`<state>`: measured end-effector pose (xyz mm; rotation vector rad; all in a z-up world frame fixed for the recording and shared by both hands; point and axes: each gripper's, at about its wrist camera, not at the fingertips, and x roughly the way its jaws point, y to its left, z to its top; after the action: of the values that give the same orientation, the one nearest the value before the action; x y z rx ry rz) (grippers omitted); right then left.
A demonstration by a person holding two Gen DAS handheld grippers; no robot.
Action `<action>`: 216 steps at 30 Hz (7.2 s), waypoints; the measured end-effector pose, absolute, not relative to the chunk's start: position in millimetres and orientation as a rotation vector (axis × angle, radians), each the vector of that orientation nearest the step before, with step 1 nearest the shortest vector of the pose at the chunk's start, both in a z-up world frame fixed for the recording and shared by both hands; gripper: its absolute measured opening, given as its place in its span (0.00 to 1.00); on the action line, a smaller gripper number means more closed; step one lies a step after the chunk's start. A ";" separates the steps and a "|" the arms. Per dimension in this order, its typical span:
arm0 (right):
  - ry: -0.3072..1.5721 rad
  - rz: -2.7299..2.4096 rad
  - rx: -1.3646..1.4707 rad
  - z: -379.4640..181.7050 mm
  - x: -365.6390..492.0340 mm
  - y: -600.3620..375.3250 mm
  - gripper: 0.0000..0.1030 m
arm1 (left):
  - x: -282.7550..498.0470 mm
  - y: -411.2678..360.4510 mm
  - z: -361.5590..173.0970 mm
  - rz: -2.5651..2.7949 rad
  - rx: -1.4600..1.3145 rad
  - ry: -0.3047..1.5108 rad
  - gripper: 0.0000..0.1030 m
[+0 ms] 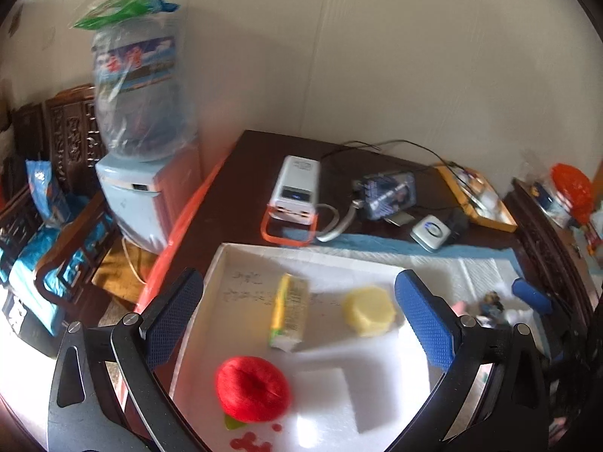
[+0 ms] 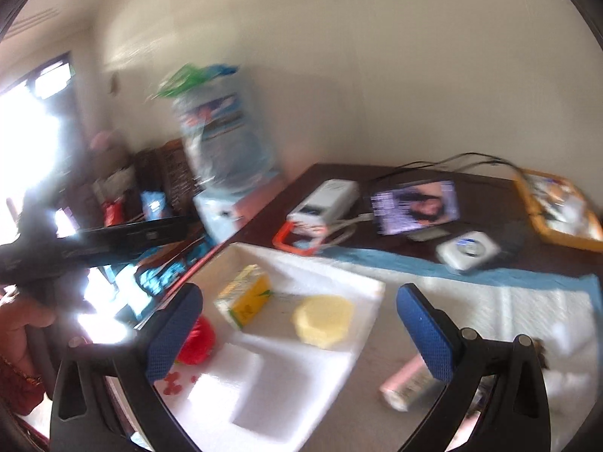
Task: Organize soft objects
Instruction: 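Open both grippers to drop the packet and sponge into the box, then move both grippers back over the remaining items on the pad, then grasp the pink-edged tissue packet with the left gripper while the right grasps the pink fuzzy ball, then hold the pink packet and pink ball and carry them toward the white box, then open both grippers to drop the pink packet and pink ball into the box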
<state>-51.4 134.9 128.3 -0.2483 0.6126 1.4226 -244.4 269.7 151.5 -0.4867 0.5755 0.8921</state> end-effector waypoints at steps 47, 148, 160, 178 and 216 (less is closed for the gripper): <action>0.734 1.088 -0.145 111.4 95.9 -26.7 0.51 | -29.6 187.0 41.1 0.555 -0.339 1.097 0.26; 0.517 1.270 0.008 219.2 31.9 -13.8 0.52 | -217.5 159.8 209.4 0.746 -0.413 0.507 0.26; 0.525 1.307 -0.015 216.8 20.6 1.8 0.52 | -238.0 168.7 206.2 0.768 -0.433 0.500 0.26; 0.540 1.370 -0.033 210.9 -10.6 30.6 0.52 | -273.3 182.7 203.3 0.811 -0.456 0.494 0.26; 0.857 1.470 -0.325 109.7 -105.5 155.7 0.56 | -268.4 246.8 111.8 0.654 -0.609 0.775 0.30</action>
<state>-105.5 155.7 109.7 -0.3248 0.8566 1.4704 -268.4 246.8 111.8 -0.6085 0.7748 0.6543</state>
